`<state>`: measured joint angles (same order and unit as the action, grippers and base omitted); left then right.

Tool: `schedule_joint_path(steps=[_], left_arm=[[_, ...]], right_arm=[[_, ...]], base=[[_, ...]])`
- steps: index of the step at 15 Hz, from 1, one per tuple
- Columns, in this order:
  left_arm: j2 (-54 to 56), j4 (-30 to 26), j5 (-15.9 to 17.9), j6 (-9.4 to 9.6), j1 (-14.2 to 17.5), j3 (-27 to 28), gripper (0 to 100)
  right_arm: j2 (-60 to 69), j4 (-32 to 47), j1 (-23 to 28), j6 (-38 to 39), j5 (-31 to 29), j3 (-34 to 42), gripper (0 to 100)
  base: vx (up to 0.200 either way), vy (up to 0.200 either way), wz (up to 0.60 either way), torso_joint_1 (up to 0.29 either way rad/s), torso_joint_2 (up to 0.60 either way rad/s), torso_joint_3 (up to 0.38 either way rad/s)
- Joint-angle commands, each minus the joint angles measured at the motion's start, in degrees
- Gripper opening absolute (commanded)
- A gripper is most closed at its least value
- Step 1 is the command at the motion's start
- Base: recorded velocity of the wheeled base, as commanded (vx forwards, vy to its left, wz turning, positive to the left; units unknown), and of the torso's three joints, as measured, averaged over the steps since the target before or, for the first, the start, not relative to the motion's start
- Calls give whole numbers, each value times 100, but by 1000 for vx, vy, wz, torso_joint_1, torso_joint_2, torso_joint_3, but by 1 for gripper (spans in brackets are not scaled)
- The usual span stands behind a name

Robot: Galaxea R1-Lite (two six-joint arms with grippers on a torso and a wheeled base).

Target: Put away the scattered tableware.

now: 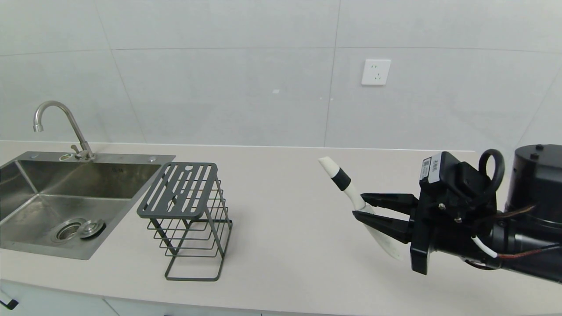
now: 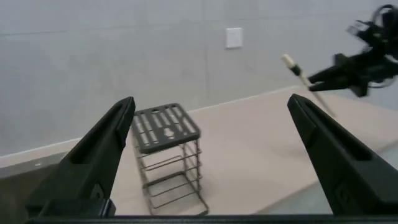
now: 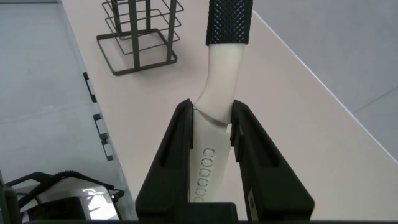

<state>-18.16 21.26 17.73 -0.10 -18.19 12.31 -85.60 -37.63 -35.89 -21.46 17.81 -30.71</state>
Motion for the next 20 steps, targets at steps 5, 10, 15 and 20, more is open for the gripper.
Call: schedule_joint_path(steps=[5,10,15,20], left_arm=[[-2271,27,267,317,-1266,-124,100],[-3554,45,592,-87,-1626,869,100],[-5962,2216,548,-676,-2013,1950,100],[-6727,2972,530,-808,-2127,2126,100]], right_arm=[[-220,-16,-6,1,3,-102,0],[-326,-25,-6,10,65,-322,0],[-668,-95,-6,10,126,-805,0],[-703,-139,-76,27,126,-928,0]], base=[[0,0,0,0,0,0],[0,0,0,0,0,0],[0,0,0,0,0,0],[0,0,0,0,0,0]])
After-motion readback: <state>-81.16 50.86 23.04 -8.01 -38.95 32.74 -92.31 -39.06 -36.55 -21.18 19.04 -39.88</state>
